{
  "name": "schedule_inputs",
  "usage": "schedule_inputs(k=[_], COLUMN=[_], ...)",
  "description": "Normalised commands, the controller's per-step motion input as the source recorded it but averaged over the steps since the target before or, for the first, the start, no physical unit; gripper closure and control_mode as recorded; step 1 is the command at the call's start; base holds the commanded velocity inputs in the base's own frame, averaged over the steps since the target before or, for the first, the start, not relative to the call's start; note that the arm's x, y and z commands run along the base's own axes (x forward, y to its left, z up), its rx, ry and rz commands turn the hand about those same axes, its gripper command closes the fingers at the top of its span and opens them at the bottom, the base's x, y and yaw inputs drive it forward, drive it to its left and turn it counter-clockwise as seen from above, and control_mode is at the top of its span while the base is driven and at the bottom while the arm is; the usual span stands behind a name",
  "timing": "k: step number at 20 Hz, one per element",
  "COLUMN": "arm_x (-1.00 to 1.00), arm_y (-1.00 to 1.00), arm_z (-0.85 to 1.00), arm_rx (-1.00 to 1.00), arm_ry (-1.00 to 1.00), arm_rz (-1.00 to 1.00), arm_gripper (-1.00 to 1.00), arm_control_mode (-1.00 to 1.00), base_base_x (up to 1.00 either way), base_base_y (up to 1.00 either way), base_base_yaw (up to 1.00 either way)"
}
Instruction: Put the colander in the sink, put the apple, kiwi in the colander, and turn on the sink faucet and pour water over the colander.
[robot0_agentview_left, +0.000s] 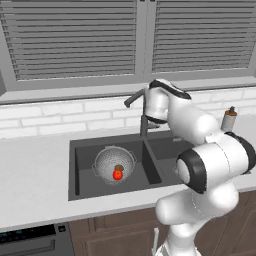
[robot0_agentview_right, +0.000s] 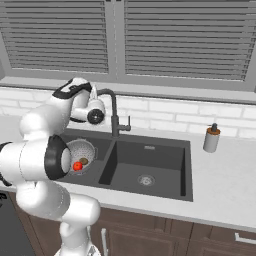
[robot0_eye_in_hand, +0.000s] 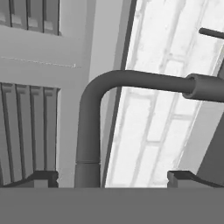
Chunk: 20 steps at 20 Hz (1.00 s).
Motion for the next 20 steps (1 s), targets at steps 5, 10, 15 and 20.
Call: schedule_inputs(k=[5,10,15,20], arm_x=[-0.85,-0.26,0.11,0.25], arm_y=[-0.44,-0.78,-0.84,-0.76], arm_z=[0.66,0.11,0.00,-0.18], arm_rx=[0.03,-0.02,-0.07,0.07], arm_ry=[0.00,0.05,0.36,0.40], arm_rz=[0.00,-0.02,0.00,0.00], arm_gripper=[-1.00,-1.00,-1.00,-1.00], arm_control_mode=[-1.00,-1.00,-1.00,-1.00], base_base_x=[0.00,0.00,0.00,0.00], base_base_y=[0.00,0.00,0.00,0.00], base_base_yaw=[0.00,0.00,0.00,0.00])
